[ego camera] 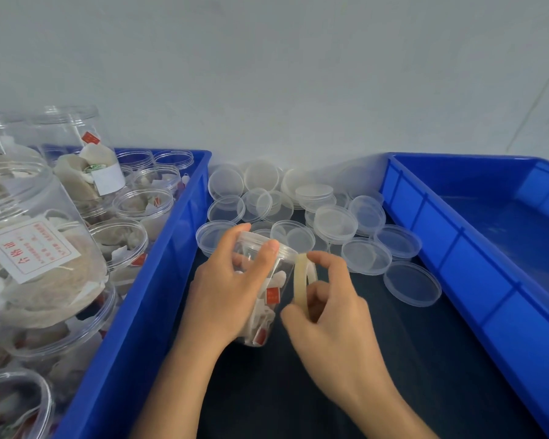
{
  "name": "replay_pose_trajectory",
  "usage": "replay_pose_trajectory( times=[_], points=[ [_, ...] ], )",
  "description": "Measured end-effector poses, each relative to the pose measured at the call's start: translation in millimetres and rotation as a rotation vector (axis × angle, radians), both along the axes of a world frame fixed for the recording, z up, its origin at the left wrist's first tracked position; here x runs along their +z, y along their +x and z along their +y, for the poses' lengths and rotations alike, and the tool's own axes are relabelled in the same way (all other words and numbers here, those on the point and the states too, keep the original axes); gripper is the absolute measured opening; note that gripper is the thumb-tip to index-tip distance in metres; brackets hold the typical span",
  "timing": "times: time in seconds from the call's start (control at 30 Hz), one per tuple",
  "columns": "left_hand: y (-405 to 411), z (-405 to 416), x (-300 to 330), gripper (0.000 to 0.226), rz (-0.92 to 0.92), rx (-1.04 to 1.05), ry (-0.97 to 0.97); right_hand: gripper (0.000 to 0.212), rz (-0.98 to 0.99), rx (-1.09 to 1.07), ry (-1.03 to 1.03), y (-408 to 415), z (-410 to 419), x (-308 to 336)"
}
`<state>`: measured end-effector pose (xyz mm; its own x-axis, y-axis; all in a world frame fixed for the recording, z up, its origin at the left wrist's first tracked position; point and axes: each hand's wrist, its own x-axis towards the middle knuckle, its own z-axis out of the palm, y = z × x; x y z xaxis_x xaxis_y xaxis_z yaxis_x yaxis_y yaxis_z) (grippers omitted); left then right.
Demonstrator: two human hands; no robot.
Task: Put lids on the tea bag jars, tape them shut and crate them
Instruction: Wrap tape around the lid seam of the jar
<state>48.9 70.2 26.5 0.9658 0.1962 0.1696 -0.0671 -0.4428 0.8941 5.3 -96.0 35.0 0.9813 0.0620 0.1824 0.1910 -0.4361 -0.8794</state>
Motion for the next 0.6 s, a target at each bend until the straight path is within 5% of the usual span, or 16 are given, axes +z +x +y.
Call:
replay_pose_trajectory(
  times=[0.2, 0.33, 0.6],
  points=[
    [-1.0, -1.5, -0.1, 0.075, -0.025, 0.013, -0.013, 0.020, -0.114, -0.061, -0.121, 16.1, -19.8, 16.9],
    [-3.3, -4.2, -1.0, 0.072, -0.055, -0.002, 0.001, 0.014, -0.126, -0.074, -0.217, 24.2, -20.8, 20.9],
    [-6.9, -8.1, -3.6, 0.080, -0.097, 0.010, -0.001, 0.005, -0.013, -0.027, -0.067, 41.0, -18.0, 23.3]
  ],
)
